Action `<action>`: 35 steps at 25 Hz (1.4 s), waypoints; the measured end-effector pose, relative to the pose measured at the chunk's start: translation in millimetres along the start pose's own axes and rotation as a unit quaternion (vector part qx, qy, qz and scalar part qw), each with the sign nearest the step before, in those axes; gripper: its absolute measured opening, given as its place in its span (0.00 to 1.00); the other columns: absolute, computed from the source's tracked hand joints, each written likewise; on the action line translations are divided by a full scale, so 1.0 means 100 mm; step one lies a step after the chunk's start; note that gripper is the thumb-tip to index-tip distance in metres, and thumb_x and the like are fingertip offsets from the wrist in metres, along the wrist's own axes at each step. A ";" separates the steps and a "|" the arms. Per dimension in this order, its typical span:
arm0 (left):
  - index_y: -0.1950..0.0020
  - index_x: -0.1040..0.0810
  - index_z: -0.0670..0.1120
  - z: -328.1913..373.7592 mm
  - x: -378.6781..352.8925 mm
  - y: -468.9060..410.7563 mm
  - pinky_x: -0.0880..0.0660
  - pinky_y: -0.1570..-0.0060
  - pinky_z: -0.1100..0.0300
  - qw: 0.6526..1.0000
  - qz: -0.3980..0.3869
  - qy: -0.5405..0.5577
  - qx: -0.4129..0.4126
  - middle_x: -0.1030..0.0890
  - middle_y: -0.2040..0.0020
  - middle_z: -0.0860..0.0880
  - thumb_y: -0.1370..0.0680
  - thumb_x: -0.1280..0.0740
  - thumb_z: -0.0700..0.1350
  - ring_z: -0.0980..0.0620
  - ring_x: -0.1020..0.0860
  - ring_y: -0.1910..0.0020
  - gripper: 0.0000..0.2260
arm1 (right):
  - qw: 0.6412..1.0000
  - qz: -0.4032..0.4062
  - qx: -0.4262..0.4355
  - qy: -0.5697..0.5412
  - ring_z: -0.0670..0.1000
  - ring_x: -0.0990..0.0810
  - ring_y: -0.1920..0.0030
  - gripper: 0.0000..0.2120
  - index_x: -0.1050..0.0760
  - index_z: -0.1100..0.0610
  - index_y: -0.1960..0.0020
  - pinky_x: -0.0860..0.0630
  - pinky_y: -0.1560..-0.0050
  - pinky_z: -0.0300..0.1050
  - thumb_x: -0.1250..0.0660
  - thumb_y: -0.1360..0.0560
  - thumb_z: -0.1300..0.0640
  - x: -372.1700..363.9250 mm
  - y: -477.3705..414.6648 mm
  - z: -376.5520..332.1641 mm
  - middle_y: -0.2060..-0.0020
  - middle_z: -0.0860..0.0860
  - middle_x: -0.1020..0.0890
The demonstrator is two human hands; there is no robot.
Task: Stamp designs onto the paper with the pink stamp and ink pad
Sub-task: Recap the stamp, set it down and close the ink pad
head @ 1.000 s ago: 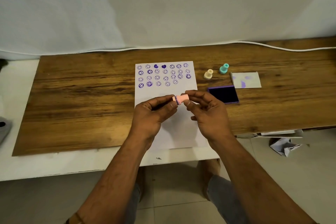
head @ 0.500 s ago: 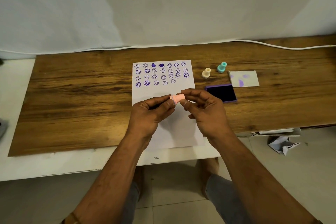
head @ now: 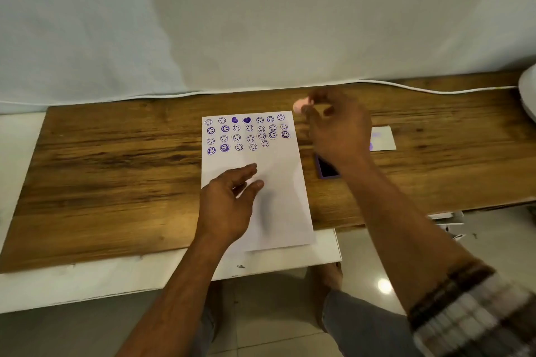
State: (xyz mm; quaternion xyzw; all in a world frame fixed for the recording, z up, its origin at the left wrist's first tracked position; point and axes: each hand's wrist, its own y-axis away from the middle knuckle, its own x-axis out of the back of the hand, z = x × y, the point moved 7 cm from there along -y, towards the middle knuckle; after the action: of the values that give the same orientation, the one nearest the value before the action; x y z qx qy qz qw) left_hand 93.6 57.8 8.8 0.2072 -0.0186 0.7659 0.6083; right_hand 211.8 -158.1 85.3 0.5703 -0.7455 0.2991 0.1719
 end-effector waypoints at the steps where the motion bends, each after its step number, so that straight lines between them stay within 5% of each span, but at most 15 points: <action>1: 0.35 0.18 0.50 0.00 -0.01 0.03 0.25 0.35 0.58 0.999 -0.007 -0.046 -0.016 0.18 0.36 0.54 0.24 0.25 0.46 0.58 0.20 0.40 0.18 | 0.998 -0.013 0.003 0.057 0.43 0.18 0.54 0.06 0.16 0.46 0.48 0.21 0.55 0.43 0.27 0.24 0.50 -0.04 -0.22 0.04 0.55 0.38 0.14; 4: 0.33 0.20 0.49 0.02 -0.06 0.08 0.29 0.34 0.59 0.979 -0.034 -0.187 -0.071 0.19 0.33 0.51 0.23 0.26 0.48 0.51 0.21 0.36 0.19 | 0.975 -0.081 -0.013 0.206 0.54 0.16 0.50 0.08 0.16 0.49 0.47 0.20 0.52 0.48 0.27 0.26 0.52 -0.29 -0.63 0.29 0.52 0.48 0.12; 8: 0.31 0.21 0.46 -0.01 -0.16 0.06 0.28 0.29 0.52 0.951 -0.091 -0.279 -0.101 0.20 0.31 0.48 0.23 0.27 0.46 0.47 0.23 0.33 0.20 | 0.951 -0.116 -0.029 0.286 0.56 0.15 0.50 0.10 0.14 0.50 0.47 0.22 0.54 0.46 0.25 0.27 0.49 -0.51 -0.67 0.58 0.53 0.52 0.12; 12: 0.29 0.22 0.47 -0.08 -0.18 0.08 0.33 0.28 0.57 0.935 -0.098 -0.324 -0.103 0.22 0.30 0.49 0.22 0.28 0.46 0.48 0.25 0.31 0.20 | 0.976 -0.096 -0.003 0.195 0.54 0.18 0.45 0.18 0.17 0.47 0.39 0.21 0.46 0.49 0.26 0.27 0.45 -0.41 -0.66 0.48 0.49 0.48 0.13; 16: 0.30 0.21 0.47 -0.09 -0.19 0.08 0.33 0.29 0.58 0.938 -0.088 -0.321 -0.098 0.22 0.30 0.49 0.22 0.27 0.47 0.48 0.24 0.32 0.20 | 0.987 0.091 -0.092 0.097 0.53 0.17 0.45 0.17 0.19 0.49 0.40 0.25 0.48 0.46 0.30 0.27 0.44 0.29 -0.49 0.81 0.47 0.47 0.14; 21: 0.31 0.20 0.46 -0.06 -0.21 0.09 0.31 0.31 0.58 0.934 -0.091 -0.328 -0.111 0.21 0.31 0.49 0.22 0.27 0.46 0.49 0.24 0.33 0.19 | 0.920 -0.049 -0.223 0.319 0.68 0.29 0.31 0.41 0.35 0.58 0.26 0.30 0.34 0.60 0.28 0.28 0.35 0.30 -0.16 1.37 0.29 0.65 0.29; 27: 0.31 0.21 0.47 -0.08 -0.24 0.08 0.32 0.31 0.58 0.937 -0.081 -0.323 -0.104 0.21 0.31 0.49 0.23 0.27 0.49 0.48 0.24 0.33 0.20 | 0.935 -0.008 -0.241 0.262 0.65 0.29 0.30 0.45 0.38 0.56 0.23 0.28 0.35 0.59 0.23 0.31 0.37 0.41 -0.22 1.25 0.30 0.65 0.27; 31: 0.31 0.21 0.49 -0.02 -0.35 0.10 0.33 0.31 0.57 0.942 -0.070 -0.312 -0.104 0.21 0.31 0.49 0.23 0.26 0.50 0.47 0.23 0.33 0.21 | 0.968 0.055 -0.206 0.128 0.59 0.26 0.34 0.45 0.39 0.48 0.25 0.22 0.48 0.49 0.21 0.32 0.37 0.43 0.20 0.95 0.30 0.57 0.29; 35: 0.31 0.22 0.50 0.03 -0.45 0.15 0.33 0.30 0.54 0.943 -0.063 -0.308 -0.108 0.22 0.30 0.49 0.24 0.27 0.51 0.46 0.24 0.32 0.22 | 0.958 0.015 -0.218 0.186 0.61 0.30 0.28 0.50 0.44 0.49 0.22 0.25 0.32 0.61 0.23 0.33 0.32 0.12 0.65 0.88 0.26 0.57 0.30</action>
State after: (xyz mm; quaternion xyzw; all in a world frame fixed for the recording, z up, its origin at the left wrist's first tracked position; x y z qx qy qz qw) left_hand 88.0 11.6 -0.1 0.3670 -0.2750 0.6183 0.6383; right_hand 153.8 -213.0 9.4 0.4420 -0.7562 0.2326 0.4227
